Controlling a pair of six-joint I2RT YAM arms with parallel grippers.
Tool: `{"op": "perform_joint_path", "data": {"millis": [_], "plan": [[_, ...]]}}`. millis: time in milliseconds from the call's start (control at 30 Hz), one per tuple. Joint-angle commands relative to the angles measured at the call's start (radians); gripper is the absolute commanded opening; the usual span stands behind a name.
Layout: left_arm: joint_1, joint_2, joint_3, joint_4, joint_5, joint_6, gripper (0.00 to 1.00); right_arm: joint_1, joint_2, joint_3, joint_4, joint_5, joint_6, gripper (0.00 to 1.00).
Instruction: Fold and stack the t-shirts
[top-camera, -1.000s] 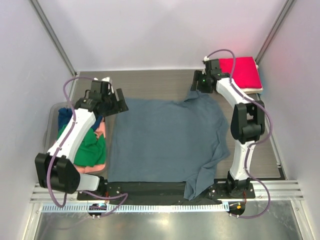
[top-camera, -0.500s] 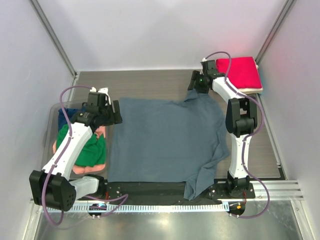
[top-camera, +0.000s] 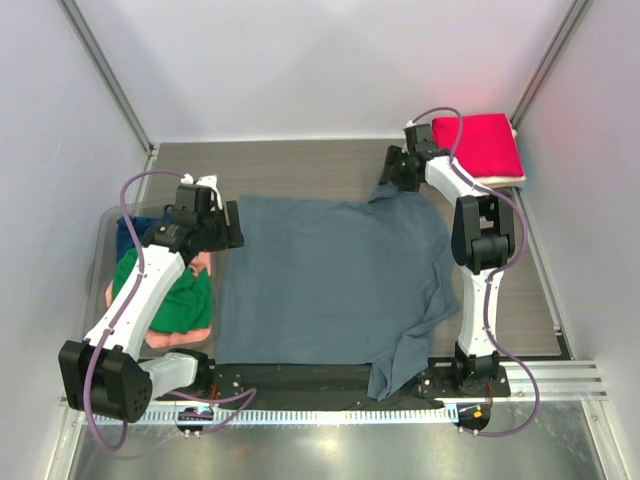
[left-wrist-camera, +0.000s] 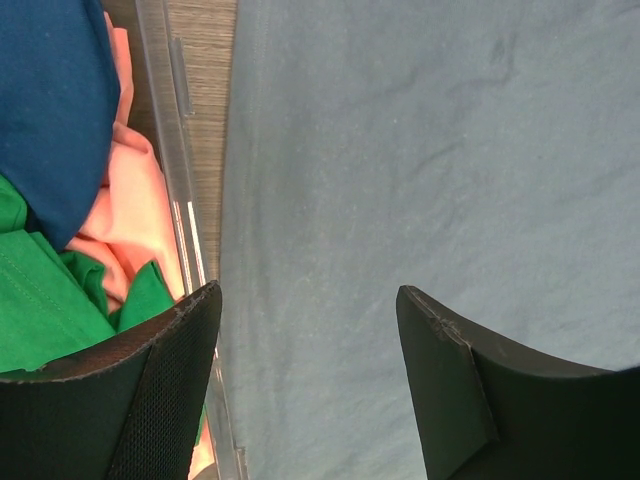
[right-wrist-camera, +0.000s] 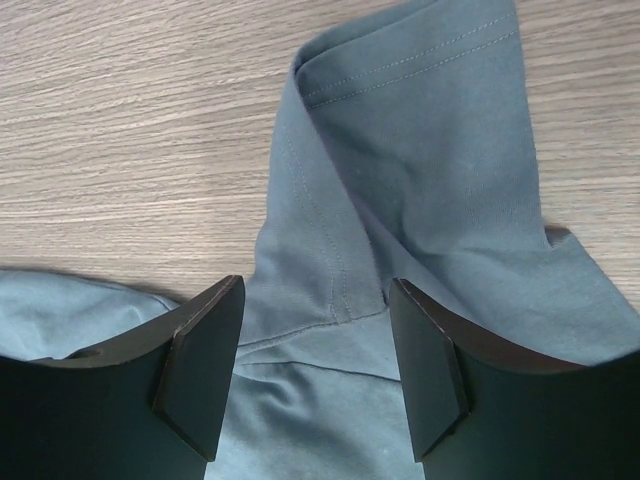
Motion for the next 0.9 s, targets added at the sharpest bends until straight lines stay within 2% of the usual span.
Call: {"op": "perform_joint_path", "data": {"millis": [0,433,533,567,667,767,867], "plan": [[0.002,-0.013,-0.007,0.038,0.013,0.006,0.71,-0.004,0.004,-0.008,0.045,-0.002,-0.003,0.65],[0.002,-0.009,-0.007,0.036,0.017,0.006,0.7,-0.005,0.028,0.003,0.061,-0.029,0.003,0.59],[0.002,-0.008,-0.006,0.038,0.017,0.006,0.7,-0.005,0.034,0.003,0.062,-0.046,0.01,0.47],[0.002,-0.007,-0.005,0.036,0.017,0.006,0.7,-0.004,0.038,0.002,0.073,-0.065,0.021,0.37],[0.002,-0.009,-0.005,0.036,0.015,0.008,0.7,0.0,0.036,0.005,0.093,-0.11,0.04,0.19],[0.002,-0.007,-0.004,0.036,0.012,0.009,0.69,0.01,0.05,0.025,0.145,-0.166,0.087,0.08],[0.002,-0.008,-0.004,0.036,0.007,0.011,0.69,0.023,0.085,0.046,0.29,-0.287,0.191,0.01]]}}
